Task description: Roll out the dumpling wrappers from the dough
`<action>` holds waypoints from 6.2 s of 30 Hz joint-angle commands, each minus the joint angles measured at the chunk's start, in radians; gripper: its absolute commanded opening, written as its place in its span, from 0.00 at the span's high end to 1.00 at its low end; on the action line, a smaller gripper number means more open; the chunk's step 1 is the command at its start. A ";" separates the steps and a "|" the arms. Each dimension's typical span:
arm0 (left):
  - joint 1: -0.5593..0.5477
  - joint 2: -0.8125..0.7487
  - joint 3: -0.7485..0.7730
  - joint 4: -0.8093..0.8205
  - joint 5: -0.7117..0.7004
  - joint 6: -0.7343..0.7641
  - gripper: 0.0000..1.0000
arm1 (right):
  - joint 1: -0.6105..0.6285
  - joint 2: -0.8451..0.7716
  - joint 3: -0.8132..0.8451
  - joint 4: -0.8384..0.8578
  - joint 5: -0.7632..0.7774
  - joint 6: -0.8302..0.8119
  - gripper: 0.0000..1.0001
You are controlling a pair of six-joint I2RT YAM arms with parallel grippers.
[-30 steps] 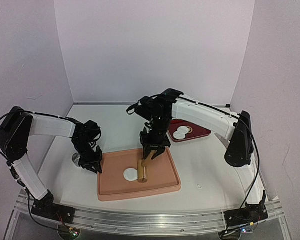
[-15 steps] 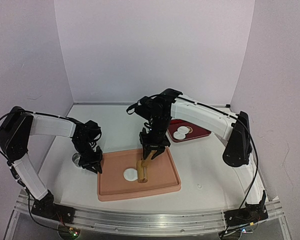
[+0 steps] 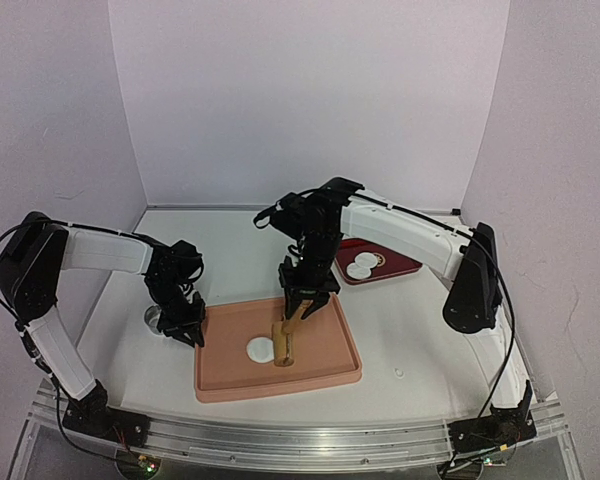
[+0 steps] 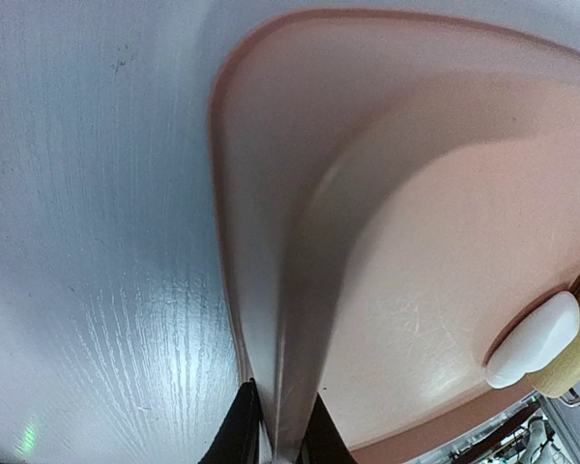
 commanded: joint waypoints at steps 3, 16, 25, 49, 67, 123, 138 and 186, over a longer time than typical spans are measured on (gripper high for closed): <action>-0.004 0.164 -0.076 0.156 -0.179 -0.012 1.00 | 0.025 0.087 0.004 0.136 -0.139 -0.026 1.00; -0.056 0.246 -0.042 0.187 -0.142 -0.074 1.00 | 0.024 0.210 -0.076 0.150 -0.141 -0.062 1.00; -0.064 0.268 -0.036 0.194 -0.119 -0.096 1.00 | 0.023 0.224 -0.218 0.170 -0.035 -0.098 1.00; -0.064 0.222 -0.087 0.194 -0.138 -0.110 1.00 | 0.005 -0.179 0.027 0.062 -0.078 0.044 1.00; -0.064 0.206 -0.080 0.190 -0.150 -0.101 1.00 | 0.024 -0.121 -0.101 0.163 -0.025 0.071 1.00; -0.065 0.220 -0.037 0.113 -0.143 -0.129 1.00 | -0.090 0.126 -0.323 0.184 -0.058 -0.211 1.00; -0.067 -0.010 -0.080 0.052 -0.146 -0.056 0.58 | 0.089 -0.069 0.057 0.264 -0.338 -0.071 1.00; -0.069 0.053 0.063 -0.034 -0.090 0.115 0.88 | 0.027 -0.329 -0.308 0.340 0.132 0.385 1.00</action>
